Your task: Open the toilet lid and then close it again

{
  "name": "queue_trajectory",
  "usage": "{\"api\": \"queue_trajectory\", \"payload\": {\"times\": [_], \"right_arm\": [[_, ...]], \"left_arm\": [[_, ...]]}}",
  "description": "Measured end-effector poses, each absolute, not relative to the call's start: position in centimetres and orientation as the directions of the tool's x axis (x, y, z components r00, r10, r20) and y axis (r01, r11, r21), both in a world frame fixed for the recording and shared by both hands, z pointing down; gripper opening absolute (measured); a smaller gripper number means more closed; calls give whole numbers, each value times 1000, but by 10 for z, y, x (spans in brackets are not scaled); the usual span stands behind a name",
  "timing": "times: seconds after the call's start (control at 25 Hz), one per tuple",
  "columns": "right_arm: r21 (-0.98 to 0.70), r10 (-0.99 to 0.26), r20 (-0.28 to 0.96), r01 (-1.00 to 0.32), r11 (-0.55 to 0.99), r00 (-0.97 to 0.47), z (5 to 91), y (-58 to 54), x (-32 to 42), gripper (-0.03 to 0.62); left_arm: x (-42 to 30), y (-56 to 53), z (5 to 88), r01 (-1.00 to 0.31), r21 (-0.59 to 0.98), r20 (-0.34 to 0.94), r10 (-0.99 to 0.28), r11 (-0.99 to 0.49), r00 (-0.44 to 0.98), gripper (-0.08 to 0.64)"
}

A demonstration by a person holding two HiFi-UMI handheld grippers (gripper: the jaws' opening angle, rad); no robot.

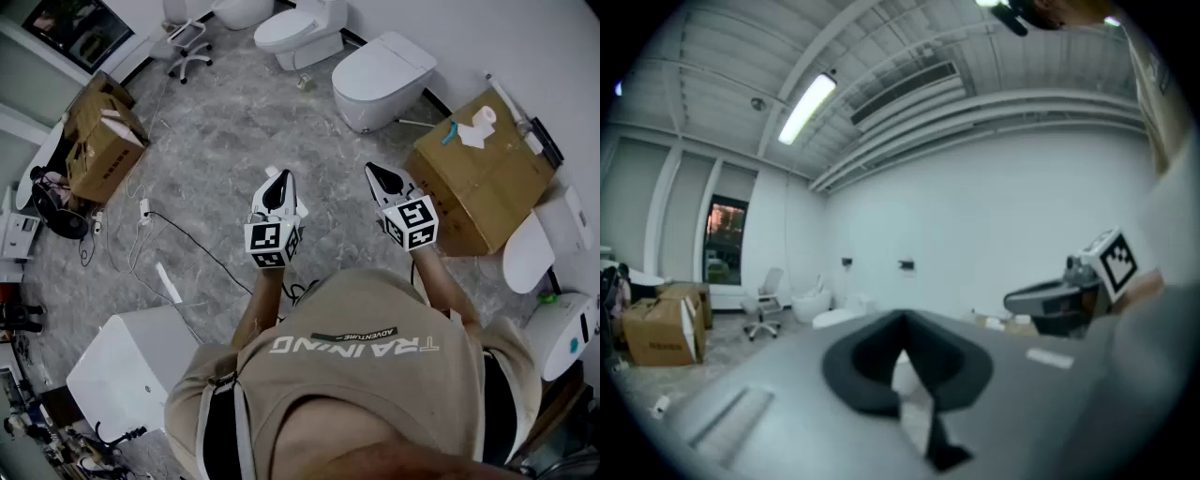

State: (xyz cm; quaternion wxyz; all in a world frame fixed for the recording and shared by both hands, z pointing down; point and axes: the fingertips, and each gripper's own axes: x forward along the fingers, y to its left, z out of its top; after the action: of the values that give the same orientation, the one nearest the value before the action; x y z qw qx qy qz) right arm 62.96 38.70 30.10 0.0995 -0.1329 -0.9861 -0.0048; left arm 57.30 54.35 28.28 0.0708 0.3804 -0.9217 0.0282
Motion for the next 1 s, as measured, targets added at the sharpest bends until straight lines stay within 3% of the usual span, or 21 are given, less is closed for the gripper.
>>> {"api": "queue_trajectory", "payload": {"times": [0.72, 1.0], "right_arm": [[-58, 227, 290, 220, 974, -930, 365, 386, 586, 14], [-105, 303, 306, 284, 953, -903, 382, 356, 525, 14]], "left_arm": [[525, 551, 344, -706, 84, 261, -699, 703, -666, 3], [471, 519, 343, -672, 62, 303, -656, 738, -692, 3]]}}
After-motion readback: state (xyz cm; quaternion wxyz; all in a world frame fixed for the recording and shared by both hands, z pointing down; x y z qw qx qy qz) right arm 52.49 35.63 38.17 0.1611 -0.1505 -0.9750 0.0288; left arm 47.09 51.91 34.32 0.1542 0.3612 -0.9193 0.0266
